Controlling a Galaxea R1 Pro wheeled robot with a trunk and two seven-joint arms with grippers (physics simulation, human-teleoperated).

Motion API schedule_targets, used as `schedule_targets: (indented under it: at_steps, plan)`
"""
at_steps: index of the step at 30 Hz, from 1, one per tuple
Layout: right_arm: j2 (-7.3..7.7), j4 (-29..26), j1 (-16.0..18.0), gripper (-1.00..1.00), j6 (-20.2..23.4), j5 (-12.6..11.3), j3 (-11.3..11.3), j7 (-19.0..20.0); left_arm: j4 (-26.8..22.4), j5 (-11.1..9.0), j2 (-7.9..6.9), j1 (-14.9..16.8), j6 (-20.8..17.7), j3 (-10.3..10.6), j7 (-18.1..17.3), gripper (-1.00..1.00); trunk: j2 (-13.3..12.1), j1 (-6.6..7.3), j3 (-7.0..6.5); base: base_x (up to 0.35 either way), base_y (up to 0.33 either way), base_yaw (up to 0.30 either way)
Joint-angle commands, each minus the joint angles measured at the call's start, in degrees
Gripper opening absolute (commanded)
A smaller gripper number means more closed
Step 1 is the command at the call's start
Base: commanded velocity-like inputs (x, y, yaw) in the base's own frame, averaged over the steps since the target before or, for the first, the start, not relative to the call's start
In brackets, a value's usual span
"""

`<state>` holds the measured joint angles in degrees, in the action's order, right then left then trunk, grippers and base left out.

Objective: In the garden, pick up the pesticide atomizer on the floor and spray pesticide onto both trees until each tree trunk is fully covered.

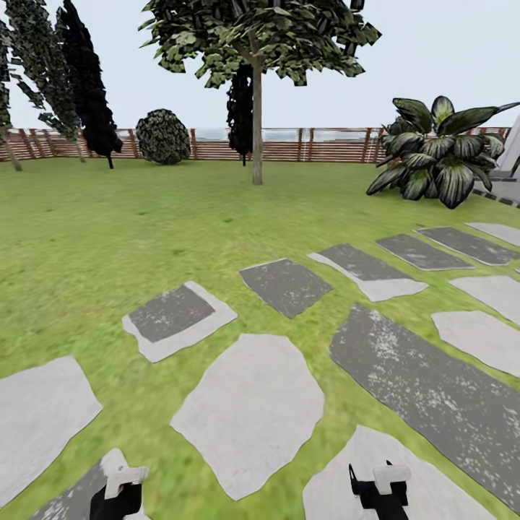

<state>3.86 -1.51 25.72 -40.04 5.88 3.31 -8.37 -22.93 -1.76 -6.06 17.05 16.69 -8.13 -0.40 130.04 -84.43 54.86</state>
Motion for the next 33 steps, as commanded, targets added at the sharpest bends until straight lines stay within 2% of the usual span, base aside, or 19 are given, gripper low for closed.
schedule_targets:
  at_steps: [1,33]
  plan:
    - [0.01,0.03,0.03,1.00,-0.04,0.54,0.29,-0.60,0.04,-0.18,0.02,0.04,0.18,-0.05,-0.04,-1.00,0.02,-0.02,0.10,0.340,0.000,0.000]
    - [0.01,0.05,0.04,1.00,-0.04,0.63,0.29,-0.53,0.07,-0.18,0.08,0.08,0.18,-0.04,-0.04,-1.00,0.02,-0.02,0.17,0.340,0.000,0.000]
